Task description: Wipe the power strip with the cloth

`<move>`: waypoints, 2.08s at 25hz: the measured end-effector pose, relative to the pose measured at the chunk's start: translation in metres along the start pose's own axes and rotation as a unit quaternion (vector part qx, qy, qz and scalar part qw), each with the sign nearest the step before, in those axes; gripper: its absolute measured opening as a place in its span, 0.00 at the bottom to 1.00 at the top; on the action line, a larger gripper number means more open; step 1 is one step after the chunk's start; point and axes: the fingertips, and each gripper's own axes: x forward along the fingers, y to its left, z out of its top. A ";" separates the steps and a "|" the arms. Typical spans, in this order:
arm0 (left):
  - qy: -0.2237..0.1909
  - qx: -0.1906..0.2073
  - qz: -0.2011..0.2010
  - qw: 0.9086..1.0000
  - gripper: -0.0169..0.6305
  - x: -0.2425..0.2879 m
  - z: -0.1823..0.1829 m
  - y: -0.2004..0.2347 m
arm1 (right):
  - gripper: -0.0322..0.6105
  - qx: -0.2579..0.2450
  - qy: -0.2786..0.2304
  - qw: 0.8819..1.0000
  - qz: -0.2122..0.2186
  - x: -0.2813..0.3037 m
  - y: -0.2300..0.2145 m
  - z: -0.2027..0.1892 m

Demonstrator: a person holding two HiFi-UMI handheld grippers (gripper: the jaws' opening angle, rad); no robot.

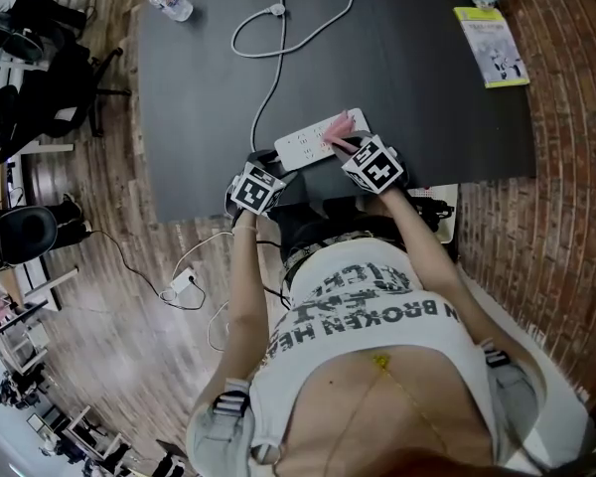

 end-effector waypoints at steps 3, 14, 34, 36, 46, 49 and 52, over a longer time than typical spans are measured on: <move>0.006 -0.002 0.001 1.000 0.45 -0.001 -0.001 0.000 | 0.07 0.008 -0.001 1.000 -0.005 -0.003 -0.005 -0.002; 0.010 -0.002 0.005 1.000 0.45 -0.003 0.000 -0.001 | 0.07 0.028 -0.005 0.999 -0.026 -0.014 -0.021 -0.011; 0.004 -0.001 0.005 1.000 0.45 -0.005 0.002 -0.002 | 0.07 0.068 -0.002 0.994 -0.090 -0.040 -0.059 -0.030; 0.003 -0.002 0.006 1.000 0.45 -0.005 0.001 -0.002 | 0.07 0.070 0.003 0.993 -0.099 -0.042 -0.063 -0.032; 0.000 0.002 0.011 1.000 0.45 -0.003 0.001 -0.002 | 0.07 0.109 0.012 0.989 -0.104 -0.044 -0.069 -0.035; -0.005 0.009 0.014 1.000 0.45 -0.002 0.000 -0.002 | 0.07 0.108 0.015 0.987 -0.115 -0.042 -0.067 -0.030; -0.009 0.013 0.028 0.999 0.45 -0.003 0.000 -0.001 | 0.07 0.082 0.004 0.991 -0.106 -0.040 -0.060 -0.017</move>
